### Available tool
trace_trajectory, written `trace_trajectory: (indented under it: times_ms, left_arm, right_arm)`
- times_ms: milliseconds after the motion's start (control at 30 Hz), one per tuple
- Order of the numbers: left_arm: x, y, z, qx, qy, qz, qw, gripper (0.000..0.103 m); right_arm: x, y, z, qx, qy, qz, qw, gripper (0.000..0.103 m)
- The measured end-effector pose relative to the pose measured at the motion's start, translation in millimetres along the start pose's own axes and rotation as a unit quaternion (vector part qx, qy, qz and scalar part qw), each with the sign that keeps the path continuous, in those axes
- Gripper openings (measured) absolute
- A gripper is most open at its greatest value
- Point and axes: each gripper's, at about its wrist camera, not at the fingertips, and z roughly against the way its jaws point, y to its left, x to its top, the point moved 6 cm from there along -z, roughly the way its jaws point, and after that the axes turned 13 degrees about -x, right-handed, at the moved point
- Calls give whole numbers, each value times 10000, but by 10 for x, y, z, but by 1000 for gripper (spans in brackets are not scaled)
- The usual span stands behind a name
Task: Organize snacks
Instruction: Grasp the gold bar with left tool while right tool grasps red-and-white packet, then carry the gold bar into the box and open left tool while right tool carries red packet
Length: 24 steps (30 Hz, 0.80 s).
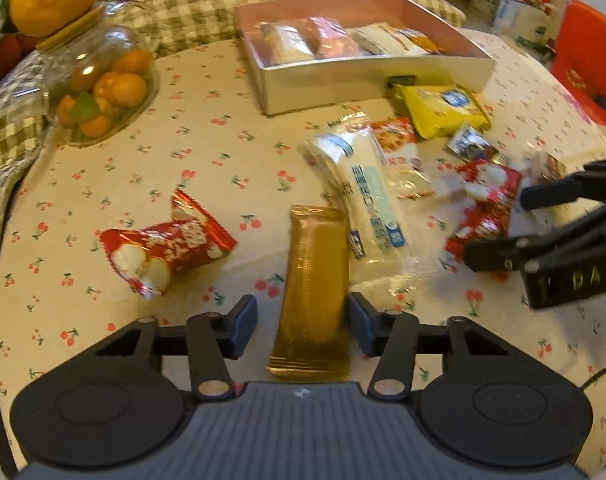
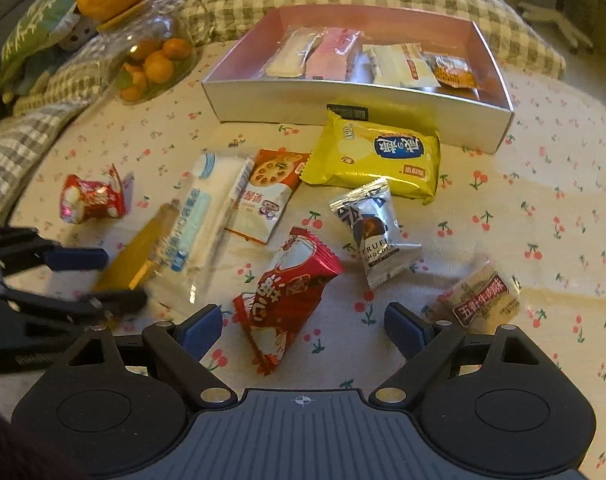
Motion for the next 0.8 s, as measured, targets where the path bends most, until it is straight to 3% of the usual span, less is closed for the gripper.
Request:
trace_trajectory:
  times_ms: [200,300,600,767,800]
  left_arm:
    - [37,212,19,252,-217,399,9987,41]
    - [59,271,6,181,-332,518,9979,45]
    - [112,278,-44,159,-557,529,9969,56]
    - [142,307,-32,202,-624,659,9957,33]
    - [149,323,-29,216,-631,708,9953,28]
  right_arm:
    - [-9,64,5,-32,-197,21,9998,89]
    - [-9,71,14,-70,-227,-15,9997,86]
    - [3,91,32,-144,-368,-13,9992,65]
    - [16,106,41,-278,-502,85,9983,37]
    - [20,102,43,-244,-490,58,9985,37]
